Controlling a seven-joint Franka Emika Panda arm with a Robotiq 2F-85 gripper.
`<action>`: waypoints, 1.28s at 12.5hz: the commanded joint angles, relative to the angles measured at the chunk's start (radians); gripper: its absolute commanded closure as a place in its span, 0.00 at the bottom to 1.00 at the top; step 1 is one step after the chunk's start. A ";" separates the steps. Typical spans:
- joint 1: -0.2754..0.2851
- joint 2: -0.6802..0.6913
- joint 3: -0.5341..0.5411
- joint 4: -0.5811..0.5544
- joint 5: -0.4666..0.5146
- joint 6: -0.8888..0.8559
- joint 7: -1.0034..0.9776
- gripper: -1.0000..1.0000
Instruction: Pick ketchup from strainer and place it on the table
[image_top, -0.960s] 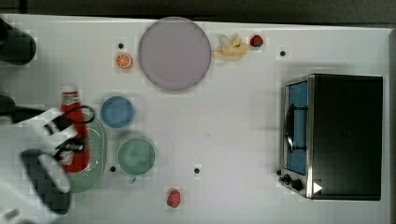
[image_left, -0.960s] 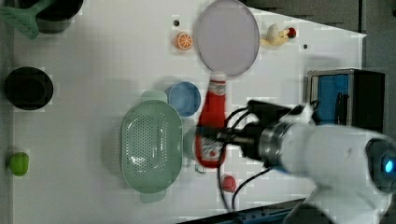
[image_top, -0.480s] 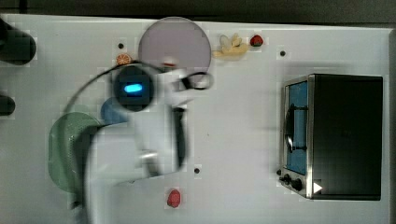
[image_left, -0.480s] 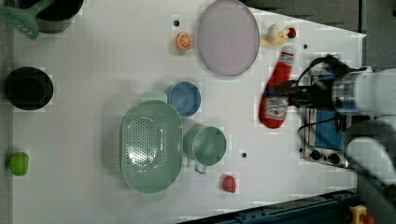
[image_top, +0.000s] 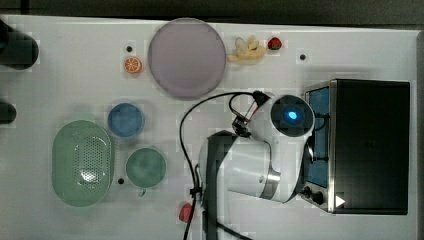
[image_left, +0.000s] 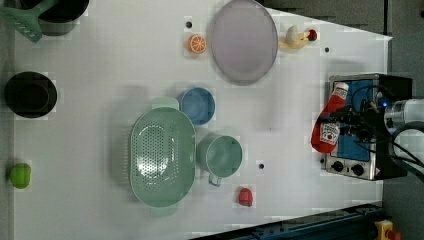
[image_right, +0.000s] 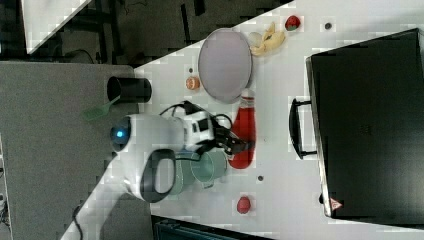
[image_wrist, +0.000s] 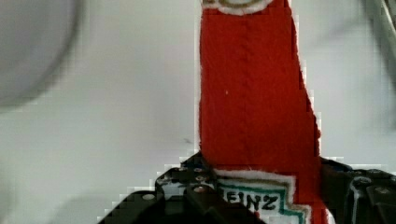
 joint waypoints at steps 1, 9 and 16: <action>0.060 0.059 0.058 -0.032 0.001 0.107 -0.062 0.37; 0.063 0.286 0.059 -0.041 0.001 0.316 -0.062 0.25; 0.064 0.048 0.084 0.055 0.011 0.084 0.039 0.00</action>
